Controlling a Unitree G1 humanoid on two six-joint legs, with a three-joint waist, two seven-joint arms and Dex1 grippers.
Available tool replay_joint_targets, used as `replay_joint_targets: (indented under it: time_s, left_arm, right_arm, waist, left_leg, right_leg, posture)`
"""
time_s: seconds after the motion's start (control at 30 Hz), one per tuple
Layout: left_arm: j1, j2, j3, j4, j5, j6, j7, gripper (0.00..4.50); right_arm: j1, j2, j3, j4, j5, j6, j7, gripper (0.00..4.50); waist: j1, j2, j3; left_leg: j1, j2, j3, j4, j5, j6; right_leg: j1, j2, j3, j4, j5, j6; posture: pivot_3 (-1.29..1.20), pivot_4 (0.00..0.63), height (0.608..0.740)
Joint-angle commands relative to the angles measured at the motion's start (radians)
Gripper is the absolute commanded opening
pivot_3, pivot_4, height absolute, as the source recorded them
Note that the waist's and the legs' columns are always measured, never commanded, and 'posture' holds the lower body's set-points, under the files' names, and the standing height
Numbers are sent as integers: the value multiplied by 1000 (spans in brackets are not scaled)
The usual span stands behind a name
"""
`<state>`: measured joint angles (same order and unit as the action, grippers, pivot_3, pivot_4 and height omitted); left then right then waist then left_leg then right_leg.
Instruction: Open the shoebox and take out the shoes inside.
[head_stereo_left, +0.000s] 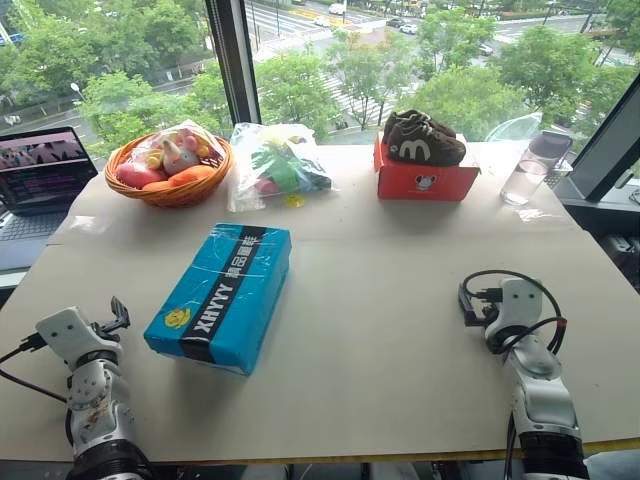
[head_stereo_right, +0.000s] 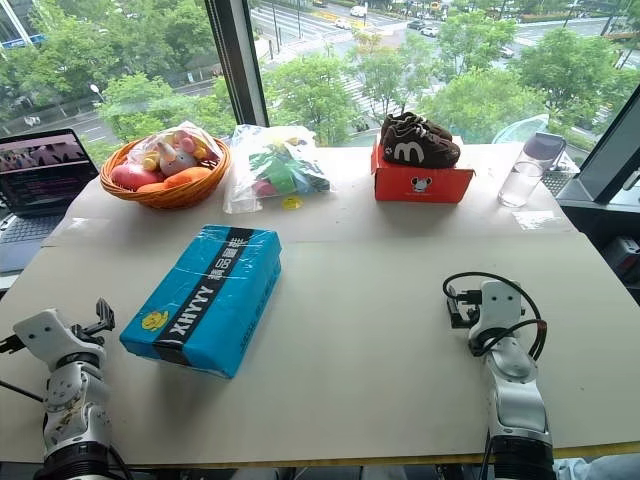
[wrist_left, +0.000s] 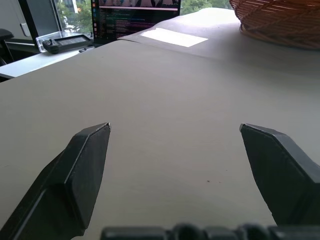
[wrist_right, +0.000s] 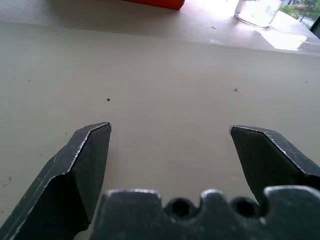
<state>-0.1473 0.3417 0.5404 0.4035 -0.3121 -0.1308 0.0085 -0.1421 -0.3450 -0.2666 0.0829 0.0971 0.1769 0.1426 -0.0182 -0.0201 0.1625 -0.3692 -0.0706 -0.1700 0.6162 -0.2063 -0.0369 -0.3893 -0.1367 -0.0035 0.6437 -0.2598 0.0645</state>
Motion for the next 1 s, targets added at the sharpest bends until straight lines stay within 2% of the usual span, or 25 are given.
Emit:
replay_joint_targets:
  time_s: [0.03, 0.13, 0.23, 0.3, 0.4, 0.5, 0.63, 0.73, 0.87, 0.93, 1.0]
  left_arm:
    - [9, 2, 8, -3, -2, -9, -7, 4441]
    - [3, 1, 2, 14, -17, -19, -43, 4441]
    - [0, 57, -34, 40, -26, -19, -201, 4441]
    - [3, 123, -77, 57, -13, -16, -343, 4441]
    - [11, 258, -125, 66, -23, 5, -586, 4441]
    - [0, 379, -138, 74, -43, 22, -759, 4500]
    - [10, 528, -177, 45, -61, 53, -1014, 3455]
    - [22, 568, -199, -9, -81, 103, -1109, 2260]
    - [90, 652, -217, -136, -112, 241, -1237, 825]
    - [114, 693, -221, -156, -104, 283, -1278, 120]
    - [98, 705, -221, -135, -96, 289, -1284, 49]
  right_arm:
    - [-6, -5, -9, -11, -1, -33, -4, 4500]
    - [-9, -8, -9, -9, -3, -32, -4, 4500]
    - [-16, -16, -1, -19, 10, -11, 23, 4500]
    - [-25, -21, 24, -48, 52, 30, 95, 4500]
    - [-27, -70, 116, -148, 130, 132, 290, 4500]
    - [-31, -139, 194, -256, 192, 219, 441, 3681]
    - [-77, -210, 338, -372, 220, 307, 593, 2449]
    - [-103, -212, 406, -424, 234, 343, 639, 1322]
    - [-128, -223, 465, -478, 244, 375, 693, 3]
    - [-135, -231, 478, -481, 241, 376, 708, 0]
    - [-144, -238, 486, -478, 241, 378, 721, 0]
  waist:
    - [0, 0, 0]
    - [0, 0, 0]
    - [3, 0, 0]
    - [2, 0, 0]
    - [-1, 0, 1]
    - [-12, 0, 2]
    - [-23, 0, 2]
    - [-23, 1, 2]
    - [-24, -1, 3]
    - [-25, -3, 5]
    - [-25, -3, 5]
  left_leg:
    - [0, 0, 0, 0, 0, 0]
    - [0, 0, 0, 0, 0, 0]
    - [0, 0, 0, 0, 0, 0]
    - [0, 0, 0, 0, 0, 0]
    - [0, 2, 0, 0, 0, 0]
    - [-2, 5, 0, 0, 0, 0]
    - [-4, 6, 0, -2, 0, 0]
    - [-6, 6, 0, -4, 0, 0]
    - [-16, 7, 0, -3, 0, 0]
    - [-16, 6, 0, -2, 0, -1]
    - [-17, 7, 0, -2, 0, -1]
  right_leg:
    - [0, 0, 0, 0, 0, 0]
    - [0, 0, 0, 0, 0, 0]
    - [0, 0, 0, 0, 0, 0]
    - [0, 0, 0, 1, 0, 0]
    - [0, 4, 1, 0, 0, -1]
    - [-3, 7, 1, -1, 1, -2]
    - [-7, 8, 1, -1, 1, -3]
    - [-8, 8, 2, -2, 1, -3]
    - [-18, 8, 2, -2, 3, -6]
    - [-18, 8, 2, -2, 3, -7]
    - [-19, 9, 3, -2, 4, -8]
  posture:
    - [0, 150, 740]
    - [0, 150, 740]
    - [0, 150, 740]
    - [0, 150, 740]
    - [0, 150, 740]
    - [0, 150, 740]
    - [0, 150, 740]
    - [0, 150, 740]
    - [0, 150, 740]
    - [0, 150, 740]
    - [0, 150, 740]
